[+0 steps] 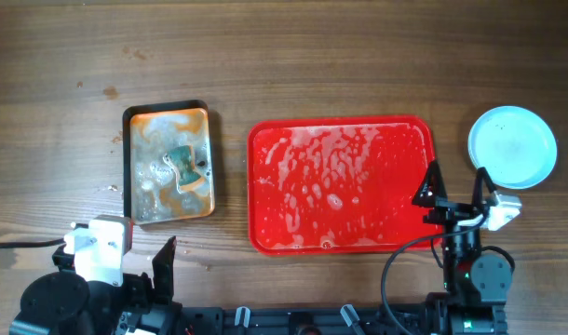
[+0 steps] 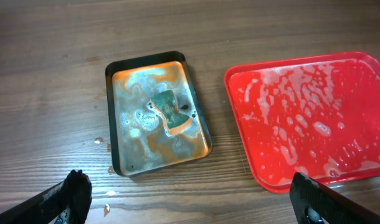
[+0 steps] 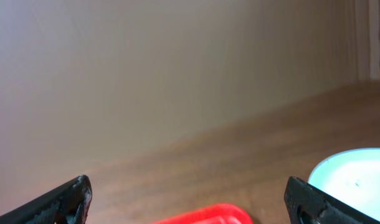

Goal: Clean dirty plates on tray and stack at the side

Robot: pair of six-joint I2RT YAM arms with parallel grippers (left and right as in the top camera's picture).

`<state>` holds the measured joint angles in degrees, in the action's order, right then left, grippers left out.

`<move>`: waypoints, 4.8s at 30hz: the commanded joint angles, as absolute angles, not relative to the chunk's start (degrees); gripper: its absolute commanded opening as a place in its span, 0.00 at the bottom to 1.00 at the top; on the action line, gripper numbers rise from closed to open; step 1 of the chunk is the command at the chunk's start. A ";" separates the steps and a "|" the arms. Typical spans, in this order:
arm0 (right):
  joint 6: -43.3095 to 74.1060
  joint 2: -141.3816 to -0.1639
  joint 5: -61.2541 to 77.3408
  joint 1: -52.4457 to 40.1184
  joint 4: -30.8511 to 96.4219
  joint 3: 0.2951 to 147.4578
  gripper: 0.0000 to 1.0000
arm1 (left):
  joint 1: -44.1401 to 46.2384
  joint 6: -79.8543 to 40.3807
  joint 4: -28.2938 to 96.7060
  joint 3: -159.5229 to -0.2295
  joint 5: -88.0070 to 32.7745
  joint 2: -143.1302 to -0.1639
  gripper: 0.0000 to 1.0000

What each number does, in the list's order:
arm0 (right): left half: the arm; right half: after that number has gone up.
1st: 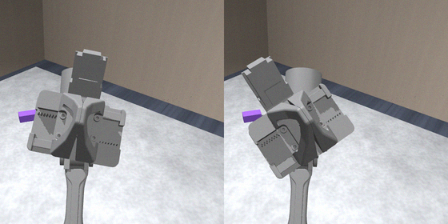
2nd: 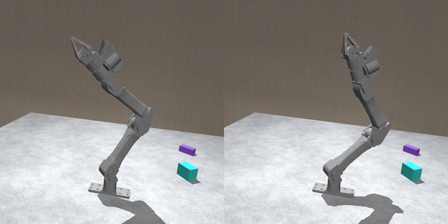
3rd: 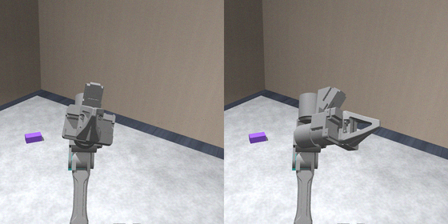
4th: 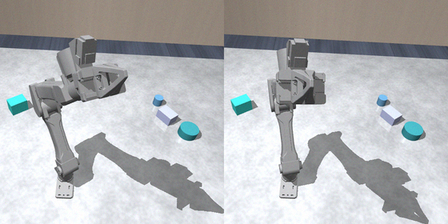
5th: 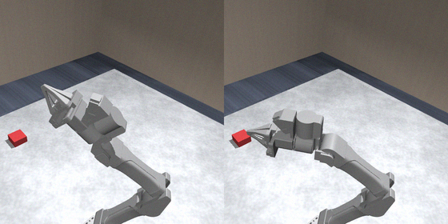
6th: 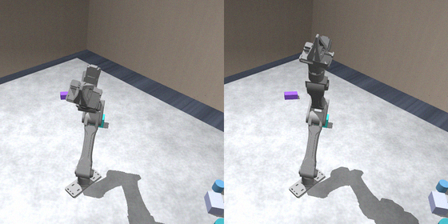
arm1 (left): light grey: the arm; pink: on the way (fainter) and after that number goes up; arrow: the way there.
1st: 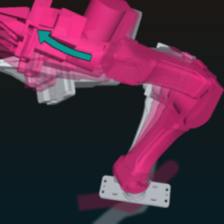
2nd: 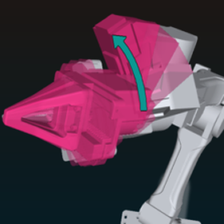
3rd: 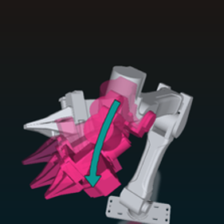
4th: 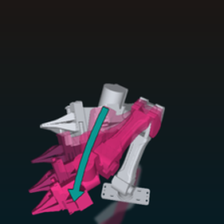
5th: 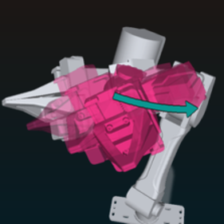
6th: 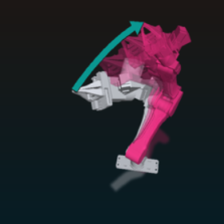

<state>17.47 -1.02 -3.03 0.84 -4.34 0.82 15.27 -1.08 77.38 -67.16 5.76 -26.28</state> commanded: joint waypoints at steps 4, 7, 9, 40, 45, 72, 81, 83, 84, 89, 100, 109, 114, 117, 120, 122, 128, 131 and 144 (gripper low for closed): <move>10.20 -0.14 -1.23 0.64 -0.45 0.27 1.00 | 15.55 -0.21 77.25 -67.51 6.09 -26.20 1.00; -1.63 -0.14 4.14 0.64 -0.14 0.27 1.00 | 15.55 -0.21 77.25 -67.53 6.11 -26.20 1.00; -7.88 -0.14 4.99 0.64 -0.16 0.27 1.00 | 15.55 -0.21 77.25 -67.51 6.11 -26.20 1.00; -5.98 -0.21 4.32 0.64 -0.14 0.30 1.00 | 15.55 -0.21 77.25 -67.51 6.09 -26.20 1.00; -5.96 -0.21 4.32 0.64 -0.14 0.30 1.00 | 15.55 -0.21 77.25 -67.53 6.11 -26.20 1.00; -5.98 -0.21 4.32 0.64 -0.14 0.30 1.00 | 3.90 -0.45 16.82 -17.45 -12.45 -0.21 1.00; -5.98 -0.21 4.32 0.64 -0.14 0.30 1.00 | 4.01 -0.82 -0.82 -5.28 -12.80 -0.19 1.00; -5.98 -0.25 4.32 0.64 -0.14 0.30 1.00 | 3.99 -0.84 -4.80 -2.87 -12.82 -0.19 1.00; -5.98 -0.27 4.32 0.64 -0.14 0.30 1.00 | 3.99 -0.82 -6.17 -2.04 -12.78 -0.21 1.00; -5.98 -0.27 4.32 0.64 -0.14 0.30 1.00 | 2.11 -0.84 -8.58 -0.32 -12.40 -0.19 1.00; -5.98 -0.27 4.32 0.64 -0.14 0.30 1.00 | -3.44 -0.82 3.51 -0.32 -11.51 -0.19 1.00; -5.98 -0.27 4.32 0.64 -0.14 0.30 1.00 | -2.94 3.62 3.44 -0.34 -12.64 -0.19 1.00; -5.98 -0.27 4.32 0.64 -0.14 0.30 1.00 | -2.94 4.08 3.46 -0.34 -12.21 -0.19 1.00; -5.98 -0.27 4.32 0.64 -0.14 0.30 1.00 | -2.96 4.08 3.36 -0.34 -12.19 -0.19 1.00; -5.98 -0.27 4.32 0.64 -0.14 0.30 1.00 | -2.96 4.10 3.33 -0.34 -12.19 -0.21 1.00; -6.00 -0.27 4.32 0.64 -0.14 0.30 1.00 | -2.96 4.08 3.33 -0.34 -12.19 -0.21 1.00; -5.98 -0.27 4.32 0.64 -0.14 0.30 1.00 | -2.96 4.10 3.33 -0.34 -12.19 -0.21 1.00; -5.98 -0.27 4.32 0.64 -0.14 0.30 1.00 | -2.96 4.08 3.33 -0.34 -12.19 -0.21 1.00; -5.98 -0.27 4.32 0.64 -0.14 0.30 1.00 | -2.96 4.08 3.33 -0.34 -12.19 -0.21 1.00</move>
